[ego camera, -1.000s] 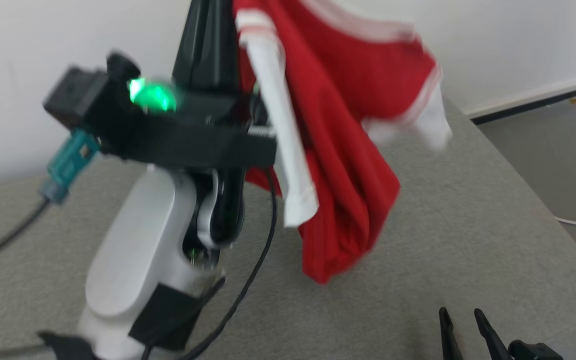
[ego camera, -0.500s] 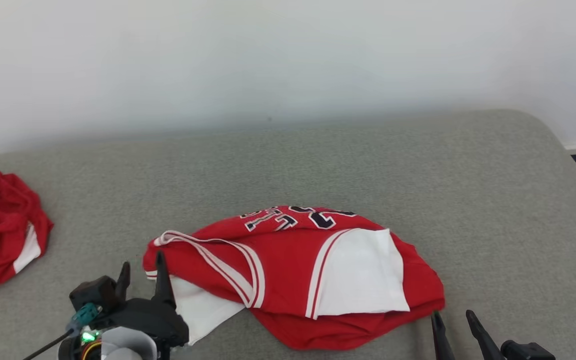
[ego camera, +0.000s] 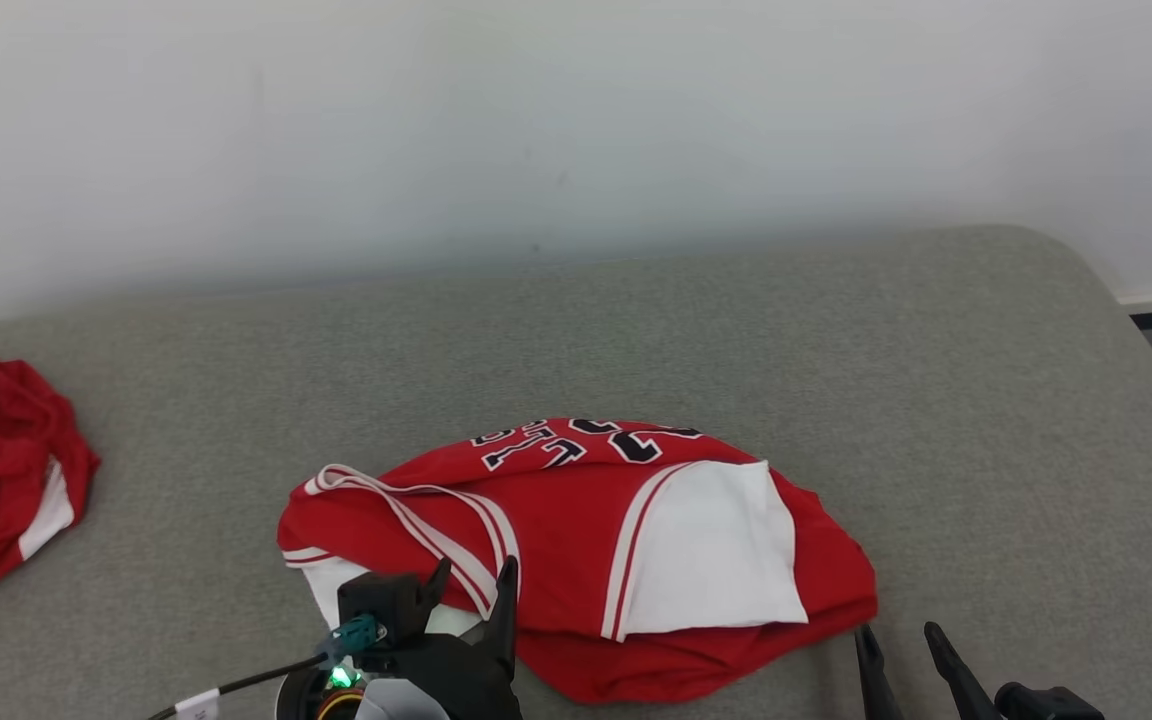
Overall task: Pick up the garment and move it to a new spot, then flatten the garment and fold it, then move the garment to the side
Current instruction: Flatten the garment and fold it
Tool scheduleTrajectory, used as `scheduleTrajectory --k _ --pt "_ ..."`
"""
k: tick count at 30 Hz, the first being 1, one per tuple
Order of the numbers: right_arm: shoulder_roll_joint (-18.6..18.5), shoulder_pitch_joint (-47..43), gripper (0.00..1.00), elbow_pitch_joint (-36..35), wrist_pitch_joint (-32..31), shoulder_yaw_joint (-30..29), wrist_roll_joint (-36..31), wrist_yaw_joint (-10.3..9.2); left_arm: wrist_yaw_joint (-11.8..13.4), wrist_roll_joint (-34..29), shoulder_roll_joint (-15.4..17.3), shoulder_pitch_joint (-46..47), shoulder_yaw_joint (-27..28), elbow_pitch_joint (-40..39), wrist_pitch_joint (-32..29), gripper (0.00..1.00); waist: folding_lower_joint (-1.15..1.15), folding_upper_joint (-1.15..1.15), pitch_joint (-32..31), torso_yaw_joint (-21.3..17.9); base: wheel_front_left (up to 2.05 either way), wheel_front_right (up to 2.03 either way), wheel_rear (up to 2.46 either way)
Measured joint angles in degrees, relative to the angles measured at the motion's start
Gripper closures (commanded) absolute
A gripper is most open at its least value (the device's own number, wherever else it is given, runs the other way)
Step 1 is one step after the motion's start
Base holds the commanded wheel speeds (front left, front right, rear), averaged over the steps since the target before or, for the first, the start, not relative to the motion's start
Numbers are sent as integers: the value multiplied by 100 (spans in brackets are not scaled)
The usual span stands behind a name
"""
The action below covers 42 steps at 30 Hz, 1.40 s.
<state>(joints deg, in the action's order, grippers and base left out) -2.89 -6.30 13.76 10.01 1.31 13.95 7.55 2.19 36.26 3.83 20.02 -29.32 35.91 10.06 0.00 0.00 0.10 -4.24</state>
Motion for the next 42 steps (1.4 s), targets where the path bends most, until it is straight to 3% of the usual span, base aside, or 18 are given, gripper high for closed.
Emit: scheduleTrajectory --k 4,10,11,12,13,21,30,36,42 --pt "1 40 0 2 4 -21 -2 0 255 -68 -29 96 -148 330 -179 0 0 0 40 -187 0 0 0" --pt "-1 45 0 19 16 -99 -35 0 299 -87 -36 192 -244 739 -342 0 0 0 122 -492 0 0 0" --pt "-1 47 0 40 35 -101 -35 0 283 -87 -36 232 -275 828 -390 45 0 0 149 -571 0 0 0" --pt "0 47 0 46 47 -99 -35 0 280 -86 -37 242 -282 857 -392 82 0 0 163 -602 0 0 0" --pt "-1 48 0 52 60 -101 -35 0 277 -86 -38 248 -293 884 -382 100 0 0 176 -626 0 0 0" --pt "-1 77 0 87 68 -52 -11 0 -5 -88 -57 595 -350 581 124 100 0 0 150 -637 0 0 0" --pt "1 146 0 175 88 153 65 0 -223 70 -77 2059 -367 -376 289 100 0 0 127 -737 0 0 0" --pt "-1 159 0 326 168 227 118 0 -113 911 -92 3234 -324 -1561 423 100 0 0 142 -965 0 0 0" --pt "-2 147 0 411 232 146 118 0 92 2112 -99 3727 -244 -2888 495 100 0 0 168 -941 0 0 0"
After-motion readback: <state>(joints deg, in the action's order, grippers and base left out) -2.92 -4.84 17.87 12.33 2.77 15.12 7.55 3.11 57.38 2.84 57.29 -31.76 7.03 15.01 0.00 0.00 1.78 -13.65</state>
